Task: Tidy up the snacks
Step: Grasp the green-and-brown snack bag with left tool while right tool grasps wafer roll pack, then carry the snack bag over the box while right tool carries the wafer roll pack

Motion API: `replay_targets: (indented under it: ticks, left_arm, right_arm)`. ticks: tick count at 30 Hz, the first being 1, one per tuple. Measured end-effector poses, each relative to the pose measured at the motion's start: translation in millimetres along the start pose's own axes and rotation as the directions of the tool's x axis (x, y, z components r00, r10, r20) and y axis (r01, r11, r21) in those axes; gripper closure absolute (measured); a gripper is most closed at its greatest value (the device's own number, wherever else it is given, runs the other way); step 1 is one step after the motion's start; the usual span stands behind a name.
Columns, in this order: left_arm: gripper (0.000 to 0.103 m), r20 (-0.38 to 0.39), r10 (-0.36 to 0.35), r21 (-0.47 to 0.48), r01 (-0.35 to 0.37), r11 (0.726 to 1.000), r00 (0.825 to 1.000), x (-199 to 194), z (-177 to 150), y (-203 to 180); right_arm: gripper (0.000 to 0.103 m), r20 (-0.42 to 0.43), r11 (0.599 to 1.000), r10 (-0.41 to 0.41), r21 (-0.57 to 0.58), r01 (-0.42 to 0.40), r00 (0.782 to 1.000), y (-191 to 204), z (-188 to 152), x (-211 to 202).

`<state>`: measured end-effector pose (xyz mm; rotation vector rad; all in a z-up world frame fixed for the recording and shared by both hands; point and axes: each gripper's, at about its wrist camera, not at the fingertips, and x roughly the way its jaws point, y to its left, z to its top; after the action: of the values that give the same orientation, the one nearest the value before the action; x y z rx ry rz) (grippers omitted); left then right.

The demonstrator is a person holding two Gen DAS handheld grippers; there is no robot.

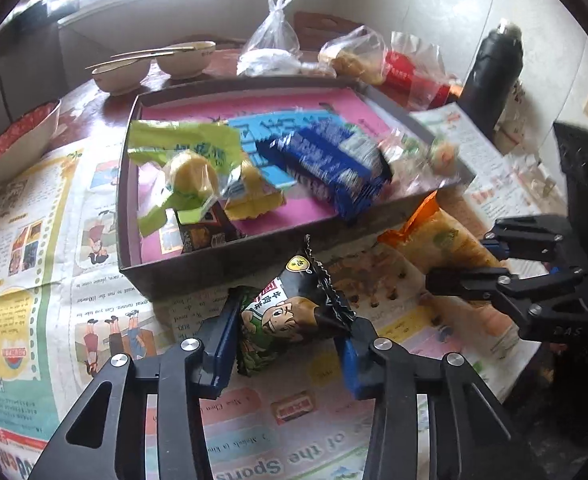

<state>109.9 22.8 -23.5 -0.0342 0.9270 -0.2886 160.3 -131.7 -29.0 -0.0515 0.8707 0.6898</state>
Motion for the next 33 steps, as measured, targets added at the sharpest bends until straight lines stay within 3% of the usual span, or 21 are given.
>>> replay_targets:
  ticks: [3,9,12,22,33]
  left_arm:
    - [0.060,0.028,-0.027,-0.006,0.028,1.000,0.999,-14,2,-4]
    - [0.060,0.093,-0.013,-0.034,0.016,0.999,0.996,-37,10,-8]
    - [0.060,0.121,0.016,-0.038,-0.012,0.999,0.992,-43,19,-8]
    - [0.060,0.146,0.028,-0.086,-0.015,0.996,0.989,-38,46,-7]
    - [0.060,0.136,0.071,-0.121,-0.055,0.991,0.988,-20,61,-1]
  right_arm:
    - [0.080,0.029,1.000,0.003,0.025,-0.004,1.000,-2,4,-10]
    - [0.080,0.103,0.996,-0.008,0.088,-0.001,0.995,-10,19,-30]
    - [0.080,0.141,0.992,-0.052,0.118,0.035,0.989,-16,30,-37]
    - [0.080,0.261,0.985,-0.107,0.157,0.067,0.959,-25,53,-56]
    - [0.080,0.277,0.980,-0.119,0.189,0.067,0.953,-36,62,-51]
